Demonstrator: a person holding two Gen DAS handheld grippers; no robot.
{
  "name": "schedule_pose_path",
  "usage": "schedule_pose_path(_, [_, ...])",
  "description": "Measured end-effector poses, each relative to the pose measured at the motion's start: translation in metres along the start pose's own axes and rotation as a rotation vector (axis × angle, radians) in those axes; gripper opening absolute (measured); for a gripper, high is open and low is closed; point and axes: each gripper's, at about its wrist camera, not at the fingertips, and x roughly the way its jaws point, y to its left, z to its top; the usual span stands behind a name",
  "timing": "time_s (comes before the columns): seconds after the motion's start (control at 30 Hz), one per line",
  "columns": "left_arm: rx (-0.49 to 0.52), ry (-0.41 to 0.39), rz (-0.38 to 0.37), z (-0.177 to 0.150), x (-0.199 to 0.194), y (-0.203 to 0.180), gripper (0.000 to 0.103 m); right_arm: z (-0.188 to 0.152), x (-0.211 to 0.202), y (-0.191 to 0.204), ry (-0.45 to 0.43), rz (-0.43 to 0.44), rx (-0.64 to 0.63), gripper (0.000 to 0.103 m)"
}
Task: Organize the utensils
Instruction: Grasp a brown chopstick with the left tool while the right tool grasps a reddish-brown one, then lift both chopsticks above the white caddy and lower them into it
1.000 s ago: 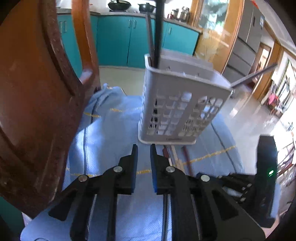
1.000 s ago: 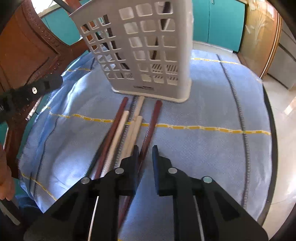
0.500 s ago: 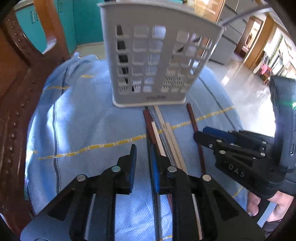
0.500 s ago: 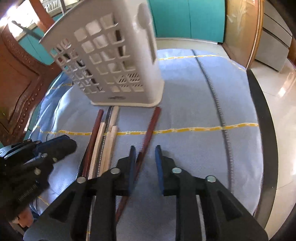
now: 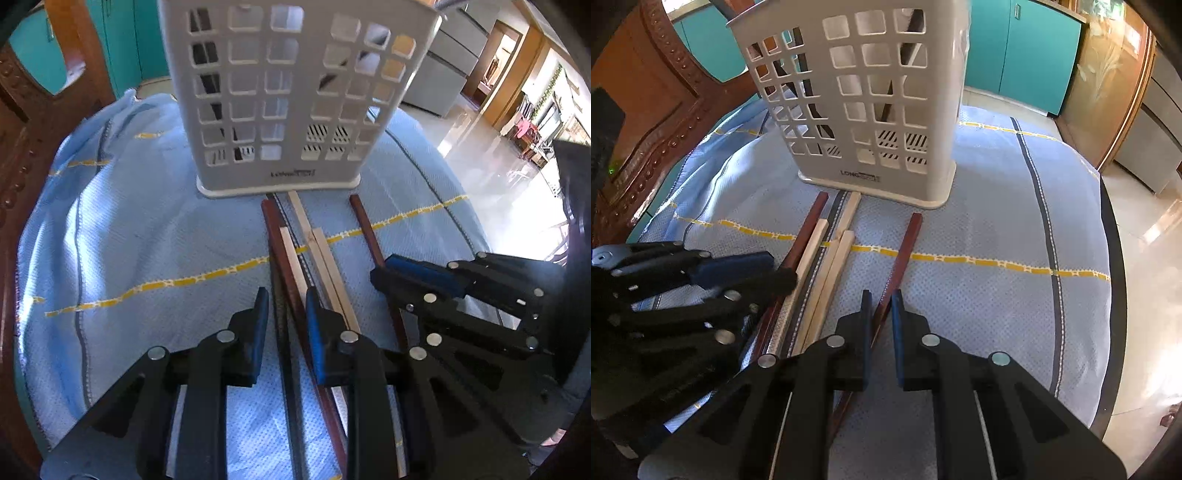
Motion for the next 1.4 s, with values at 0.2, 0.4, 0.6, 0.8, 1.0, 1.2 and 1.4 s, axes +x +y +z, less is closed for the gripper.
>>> schedule_pose_path(0.2, [-0.021, -0.042, -0.008, 0.002, -0.006, 0.005, 0.009, 0.001, -0.001, 0.001, -0.003, -0.002, -0.003, 0.011])
schedule_pose_path(0.4, [-0.045, -0.078, -0.008, 0.003, -0.022, 0.014, 0.008, 0.000, -0.007, -0.004, -0.012, -0.020, -0.007, 0.011])
schedule_pose_path(0.6, [-0.098, -0.024, 0.028, 0.003, -0.014, 0.030, 0.015, 0.001, -0.009, -0.016, -0.013, -0.040, 0.036, 0.013])
schedule_pose_path(0.8, [-0.139, -0.037, 0.039, 0.015, -0.012, 0.041, 0.027, 0.011, 0.002, -0.021, -0.010, 0.000, 0.146, 0.037])
schedule_pose_path(1.0, [-0.134, -0.009, 0.094, 0.026, 0.001, 0.047, 0.027, 0.014, 0.009, 0.003, -0.018, -0.030, 0.011, 0.012])
schedule_pose_path(1.2, [-0.075, 0.015, 0.094, 0.029, 0.009, 0.044, 0.014, 0.008, -0.002, -0.002, -0.030, -0.043, -0.044, 0.011])
schedule_pose_path(1.4, [-0.082, -0.012, 0.096, 0.035, 0.004, 0.041, 0.015, 0.011, -0.002, -0.011, -0.026, -0.067, 0.039, 0.022])
